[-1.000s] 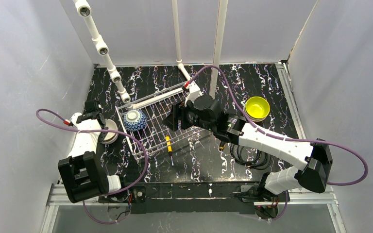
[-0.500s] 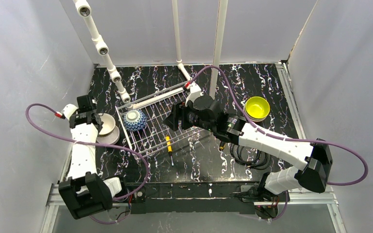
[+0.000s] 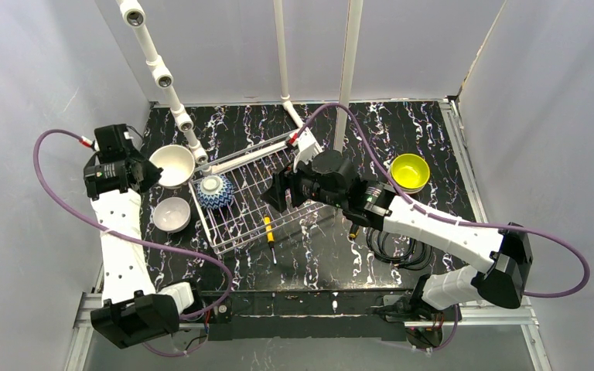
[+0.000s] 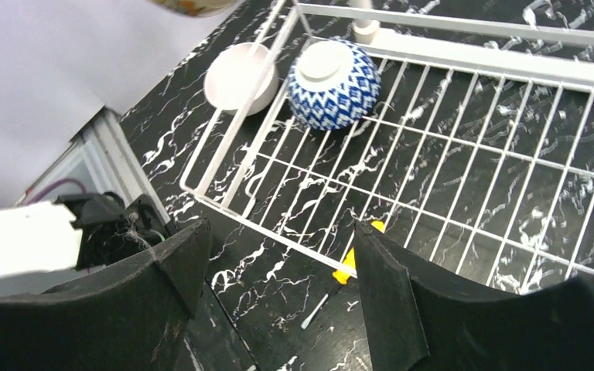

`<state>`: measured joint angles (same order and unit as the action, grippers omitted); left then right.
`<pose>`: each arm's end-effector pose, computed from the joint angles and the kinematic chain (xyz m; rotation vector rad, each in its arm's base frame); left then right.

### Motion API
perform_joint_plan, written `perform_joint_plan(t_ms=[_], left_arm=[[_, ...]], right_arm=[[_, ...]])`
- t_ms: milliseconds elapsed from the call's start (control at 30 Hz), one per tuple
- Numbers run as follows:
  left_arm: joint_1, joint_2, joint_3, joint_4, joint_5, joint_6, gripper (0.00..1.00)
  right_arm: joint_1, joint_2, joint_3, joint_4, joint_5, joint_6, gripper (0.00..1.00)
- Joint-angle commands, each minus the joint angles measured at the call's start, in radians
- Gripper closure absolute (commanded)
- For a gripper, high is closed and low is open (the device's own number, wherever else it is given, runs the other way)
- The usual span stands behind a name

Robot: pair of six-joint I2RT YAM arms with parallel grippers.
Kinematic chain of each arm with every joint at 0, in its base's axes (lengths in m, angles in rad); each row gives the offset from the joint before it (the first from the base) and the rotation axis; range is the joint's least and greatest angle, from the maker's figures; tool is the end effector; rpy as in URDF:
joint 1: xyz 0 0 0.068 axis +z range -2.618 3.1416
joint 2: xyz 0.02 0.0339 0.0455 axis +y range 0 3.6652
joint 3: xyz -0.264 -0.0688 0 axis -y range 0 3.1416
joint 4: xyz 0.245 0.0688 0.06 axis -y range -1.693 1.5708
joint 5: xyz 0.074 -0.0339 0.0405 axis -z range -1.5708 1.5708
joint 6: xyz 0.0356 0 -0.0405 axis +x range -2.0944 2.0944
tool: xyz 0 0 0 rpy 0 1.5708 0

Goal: Load the bowls into the dish rack

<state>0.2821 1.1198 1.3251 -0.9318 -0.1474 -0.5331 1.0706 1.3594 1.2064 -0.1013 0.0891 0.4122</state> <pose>0.2043 0.0646 0.3872 -0.9761 2.0693 0.0389 0.1571 0.2809 0.3660 -0.5618 1.8505 0.9458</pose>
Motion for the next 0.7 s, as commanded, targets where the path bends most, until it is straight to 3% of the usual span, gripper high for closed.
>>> perform_joint_plan(t_ms=[0,133,367,667], left_arm=[[-0.014,0.027,0.109,-0.035,0.285,0.047,1.0],[-0.092,0.033,0.135,-0.048,0.381,0.07,1.0],[-0.373,0.032,0.094,-0.062,0.373,0.086,1.0],[-0.49,0.026,0.003,-0.046,0.35,0.172,1.0]], right_arm=[[-0.003,-0.048,0.042,0.093,-0.168,-0.185,0.24],[0.0,-0.048,0.066,0.14,-0.24,-0.313,0.24],[0.034,-0.044,0.063,0.231,-0.394,-0.624,0.28],[0.129,0.054,0.154,0.021,-0.407,-0.924,0.24]])
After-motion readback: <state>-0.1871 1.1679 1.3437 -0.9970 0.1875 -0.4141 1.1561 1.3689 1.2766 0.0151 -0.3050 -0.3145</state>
